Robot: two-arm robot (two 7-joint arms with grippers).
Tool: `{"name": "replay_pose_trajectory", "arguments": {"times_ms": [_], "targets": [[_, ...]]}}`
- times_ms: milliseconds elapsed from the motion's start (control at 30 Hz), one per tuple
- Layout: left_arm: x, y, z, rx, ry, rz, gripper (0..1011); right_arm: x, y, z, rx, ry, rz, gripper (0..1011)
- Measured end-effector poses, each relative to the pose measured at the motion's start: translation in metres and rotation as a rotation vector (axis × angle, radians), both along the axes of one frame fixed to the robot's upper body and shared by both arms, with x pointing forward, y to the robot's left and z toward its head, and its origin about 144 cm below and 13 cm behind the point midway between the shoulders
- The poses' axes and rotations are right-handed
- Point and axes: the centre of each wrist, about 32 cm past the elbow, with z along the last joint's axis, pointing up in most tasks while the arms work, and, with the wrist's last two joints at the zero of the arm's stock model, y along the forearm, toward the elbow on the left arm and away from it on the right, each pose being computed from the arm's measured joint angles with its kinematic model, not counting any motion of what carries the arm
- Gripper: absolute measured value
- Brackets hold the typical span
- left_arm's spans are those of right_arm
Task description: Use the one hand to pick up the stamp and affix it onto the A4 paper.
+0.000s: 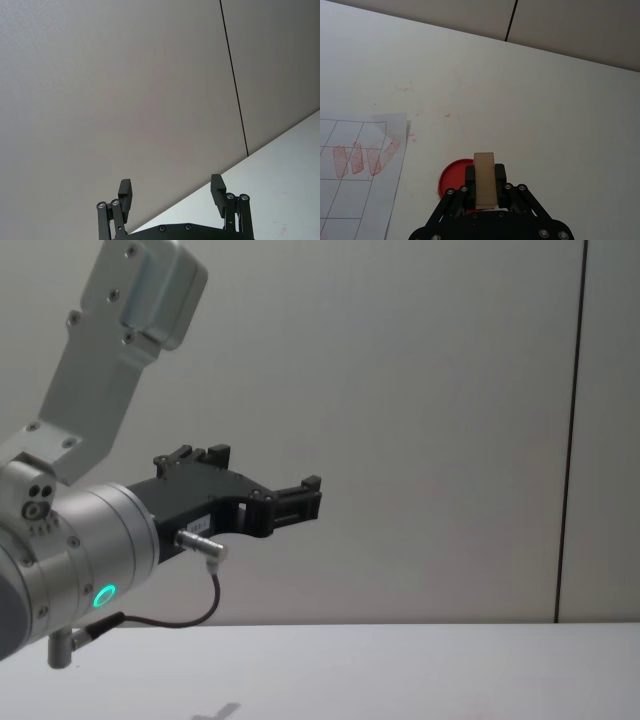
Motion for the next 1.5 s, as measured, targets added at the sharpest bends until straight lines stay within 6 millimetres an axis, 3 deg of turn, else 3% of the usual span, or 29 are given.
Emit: {"name": "replay_pose_trajectory", "arguments": {"times_ms": [700, 933, 1267, 1500], "targets": [[0.000, 0.000, 0.000, 0.000, 0.000, 0.000, 1001, 0.014, 0.003, -0.014, 0.050, 0.044, 0.043, 232], [0.000, 0.000, 0.000, 0.000, 0.000, 0.000, 1001, 0.017, 0.004, -0.015, 0.045, 0.044, 0.044, 426], [0.000, 0.000, 0.000, 0.000, 0.000, 0.000, 1001, 0.015, 0.005, -0.010, 0.025, -0.019, 0.041, 787], [0.000, 0.000, 0.000, 0.000, 0.000, 0.000, 1001, 0.012, 0.005, -0.006, 0.009, -0.087, 0.046, 942]]}}
